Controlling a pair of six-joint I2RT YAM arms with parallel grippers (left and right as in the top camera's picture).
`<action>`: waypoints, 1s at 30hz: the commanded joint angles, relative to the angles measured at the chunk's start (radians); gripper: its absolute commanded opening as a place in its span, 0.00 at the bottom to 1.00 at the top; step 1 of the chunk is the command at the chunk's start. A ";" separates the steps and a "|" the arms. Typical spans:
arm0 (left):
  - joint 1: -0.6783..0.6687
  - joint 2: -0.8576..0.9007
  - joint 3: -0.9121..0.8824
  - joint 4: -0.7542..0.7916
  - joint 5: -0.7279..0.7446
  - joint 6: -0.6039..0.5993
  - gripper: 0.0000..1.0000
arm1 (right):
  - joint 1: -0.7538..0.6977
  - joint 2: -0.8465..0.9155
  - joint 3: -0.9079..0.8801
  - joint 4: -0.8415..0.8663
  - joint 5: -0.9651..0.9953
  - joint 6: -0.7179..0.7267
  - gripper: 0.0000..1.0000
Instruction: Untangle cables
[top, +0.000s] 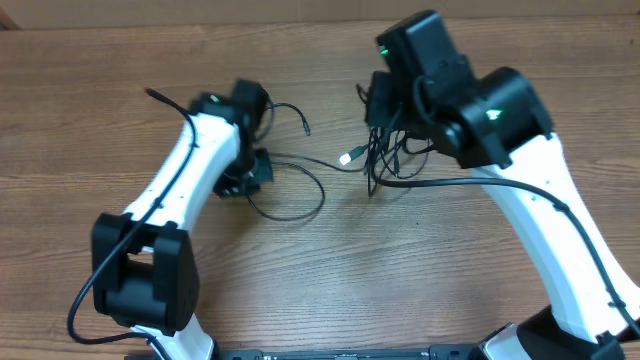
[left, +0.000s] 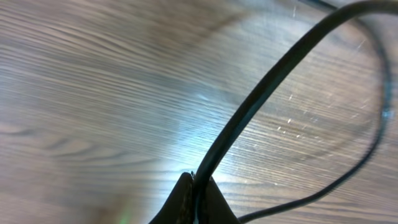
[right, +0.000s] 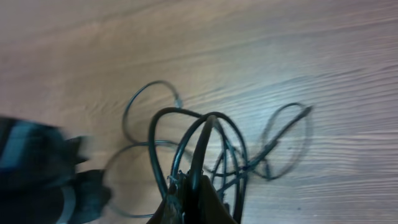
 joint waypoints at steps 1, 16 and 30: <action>0.055 -0.067 0.148 -0.066 -0.030 0.004 0.04 | -0.054 -0.093 0.012 0.002 0.039 0.004 0.04; 0.194 -0.476 0.415 -0.146 -0.069 0.005 0.04 | -0.170 -0.104 0.012 -0.098 0.036 0.004 0.04; 0.194 -0.690 0.415 -0.147 -0.397 -0.097 0.04 | -0.171 -0.103 0.010 -0.146 0.198 0.004 0.04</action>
